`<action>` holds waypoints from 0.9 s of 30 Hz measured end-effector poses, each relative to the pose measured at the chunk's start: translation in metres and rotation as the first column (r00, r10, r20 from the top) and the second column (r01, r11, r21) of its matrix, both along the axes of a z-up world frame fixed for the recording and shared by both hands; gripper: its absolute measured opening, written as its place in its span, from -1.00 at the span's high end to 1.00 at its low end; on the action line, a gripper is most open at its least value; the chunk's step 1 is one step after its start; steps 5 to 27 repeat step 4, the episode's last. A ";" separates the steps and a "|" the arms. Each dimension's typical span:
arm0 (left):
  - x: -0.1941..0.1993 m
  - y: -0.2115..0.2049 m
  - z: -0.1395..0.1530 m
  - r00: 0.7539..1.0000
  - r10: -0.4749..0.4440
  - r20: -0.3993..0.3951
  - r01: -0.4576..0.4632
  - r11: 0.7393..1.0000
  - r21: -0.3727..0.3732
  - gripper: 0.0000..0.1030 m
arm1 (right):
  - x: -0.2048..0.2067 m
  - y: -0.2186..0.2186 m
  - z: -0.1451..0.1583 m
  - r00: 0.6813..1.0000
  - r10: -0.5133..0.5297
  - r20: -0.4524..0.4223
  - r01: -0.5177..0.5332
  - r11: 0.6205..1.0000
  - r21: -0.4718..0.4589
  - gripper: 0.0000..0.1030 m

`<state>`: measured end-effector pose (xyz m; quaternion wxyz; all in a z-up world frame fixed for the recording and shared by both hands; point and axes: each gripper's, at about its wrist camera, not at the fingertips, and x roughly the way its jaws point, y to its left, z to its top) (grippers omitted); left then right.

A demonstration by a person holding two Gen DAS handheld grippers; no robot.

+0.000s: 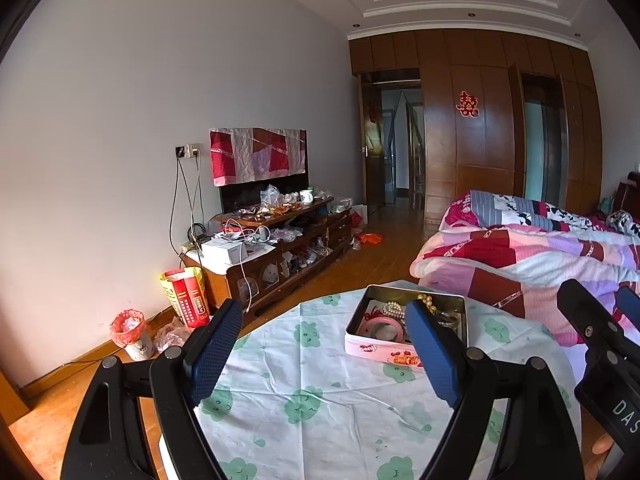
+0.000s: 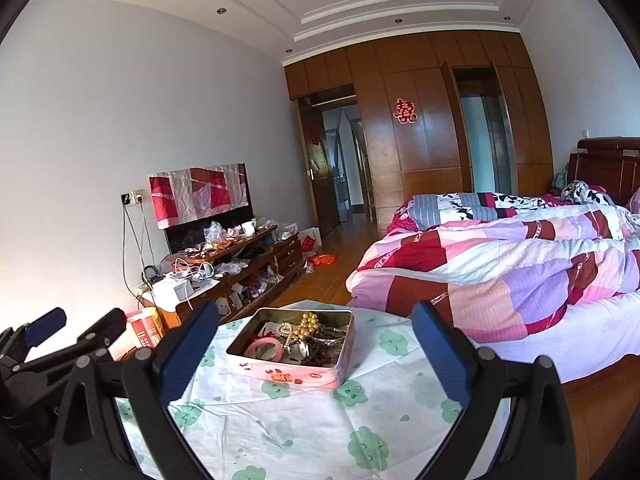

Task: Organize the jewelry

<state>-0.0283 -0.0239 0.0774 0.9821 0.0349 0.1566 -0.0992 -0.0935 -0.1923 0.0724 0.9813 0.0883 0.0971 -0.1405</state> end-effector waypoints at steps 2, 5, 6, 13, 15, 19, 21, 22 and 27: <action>0.001 0.000 -0.001 1.000 -0.008 -0.009 0.008 1.000 -0.011 -0.62 | 0.001 0.000 0.000 1.000 0.002 -0.003 -0.002 1.000 0.003 -0.93; 0.003 0.000 -0.002 1.000 -0.011 -0.023 0.011 1.000 -0.014 -0.62 | 0.002 0.000 0.000 1.000 0.001 -0.007 -0.001 1.000 0.001 -0.93; 0.003 0.000 -0.002 1.000 -0.011 -0.023 0.011 1.000 -0.014 -0.62 | 0.002 0.000 0.000 1.000 0.001 -0.007 -0.001 1.000 0.001 -0.93; 0.003 0.000 -0.002 1.000 -0.011 -0.023 0.011 1.000 -0.014 -0.62 | 0.002 0.000 0.000 1.000 0.001 -0.007 -0.001 1.000 0.001 -0.93; 0.003 0.000 -0.002 1.000 -0.011 -0.023 0.011 1.000 -0.014 -0.62 | 0.002 0.000 0.000 1.000 0.001 -0.007 -0.001 1.000 0.001 -0.93; 0.003 0.000 -0.002 1.000 -0.011 -0.023 0.011 1.000 -0.014 -0.62 | 0.002 0.000 0.000 1.000 0.001 -0.007 -0.001 1.000 0.001 -0.93; 0.003 0.000 -0.002 1.000 -0.011 -0.023 0.011 1.000 -0.014 -0.62 | 0.002 0.000 0.000 1.000 0.001 -0.007 -0.001 1.000 0.001 -0.93; 0.003 0.000 -0.002 1.000 -0.011 -0.023 0.011 1.000 -0.014 -0.62 | 0.002 0.000 0.000 1.000 0.001 -0.007 -0.001 1.000 0.001 -0.93; 0.003 0.000 -0.002 1.000 -0.011 -0.023 0.011 1.000 -0.014 -0.62 | 0.002 0.000 0.000 1.000 0.001 -0.007 -0.001 1.000 0.001 -0.93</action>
